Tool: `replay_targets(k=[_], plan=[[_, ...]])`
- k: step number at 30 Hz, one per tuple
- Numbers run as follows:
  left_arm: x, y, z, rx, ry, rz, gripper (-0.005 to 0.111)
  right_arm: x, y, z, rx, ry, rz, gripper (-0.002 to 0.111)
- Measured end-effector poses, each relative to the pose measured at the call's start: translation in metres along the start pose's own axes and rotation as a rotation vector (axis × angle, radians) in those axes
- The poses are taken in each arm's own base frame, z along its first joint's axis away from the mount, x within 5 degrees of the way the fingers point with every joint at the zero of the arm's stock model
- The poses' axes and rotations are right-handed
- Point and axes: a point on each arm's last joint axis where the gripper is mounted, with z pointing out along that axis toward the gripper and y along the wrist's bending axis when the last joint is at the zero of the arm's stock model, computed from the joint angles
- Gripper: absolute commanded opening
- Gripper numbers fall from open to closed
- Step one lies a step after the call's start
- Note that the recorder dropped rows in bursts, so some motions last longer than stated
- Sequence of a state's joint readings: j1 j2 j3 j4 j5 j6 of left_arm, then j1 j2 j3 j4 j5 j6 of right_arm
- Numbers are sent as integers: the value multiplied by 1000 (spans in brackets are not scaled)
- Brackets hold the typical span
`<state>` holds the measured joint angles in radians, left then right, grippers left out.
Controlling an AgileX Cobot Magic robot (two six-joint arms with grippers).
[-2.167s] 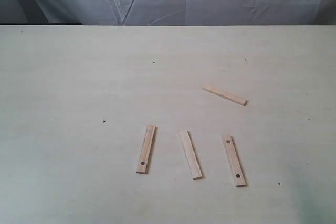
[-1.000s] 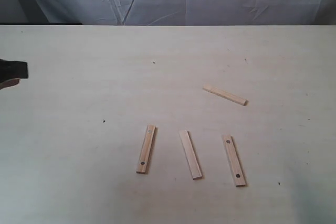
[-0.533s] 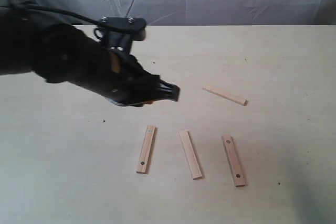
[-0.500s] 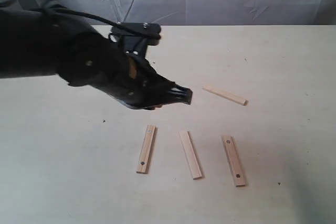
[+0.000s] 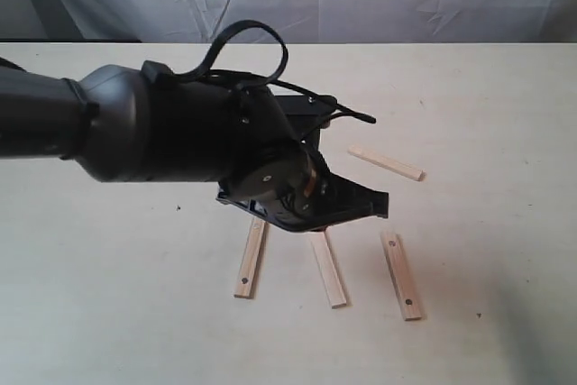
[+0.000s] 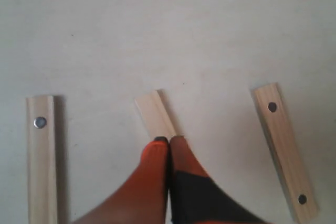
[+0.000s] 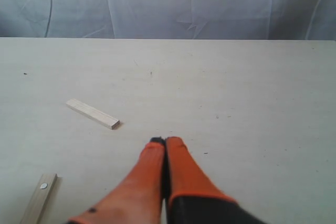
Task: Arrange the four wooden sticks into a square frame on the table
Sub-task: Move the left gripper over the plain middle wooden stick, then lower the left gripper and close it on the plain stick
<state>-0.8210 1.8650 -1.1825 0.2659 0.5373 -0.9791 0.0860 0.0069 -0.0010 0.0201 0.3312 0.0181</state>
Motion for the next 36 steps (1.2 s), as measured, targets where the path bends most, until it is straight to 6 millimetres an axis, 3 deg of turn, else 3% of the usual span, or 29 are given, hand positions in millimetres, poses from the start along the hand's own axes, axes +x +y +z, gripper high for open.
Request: replay_targets(k=[9, 11, 13, 14, 16, 20, 22, 26, 31, 36], plan=[[18, -20, -2, 46, 6, 89, 0, 0, 0, 0, 0, 0, 0, 0], [10, -25, -6, 67, -17, 131, 0, 0, 0, 0, 0, 0, 0, 0], [-14, -31, -19, 67, -59, 147, 0, 0, 0, 0, 0, 0, 0, 0], [-28, -29, -24, 17, -53, 148, 0, 0, 0, 0, 0, 0, 0, 0], [-38, -24, -18, -81, 15, 150, 0, 0, 0, 0, 0, 0, 0, 0], [-13, -37, 0, -44, 256, 149, 0, 0, 0, 0, 0, 0, 0, 0], [-5, -44, 1, -41, 256, 170, 0, 0, 0, 0, 0, 0, 0, 0], [-11, -40, 1, -114, 180, 106, 1, 0, 0, 0, 0, 0, 0, 0], [-11, -38, 9, -145, 167, 53, 15, 0, 0, 0, 0, 0, 0, 0], [-2, -34, 30, -188, 214, 50, 39, 0, 0, 0, 0, 0, 0, 0]])
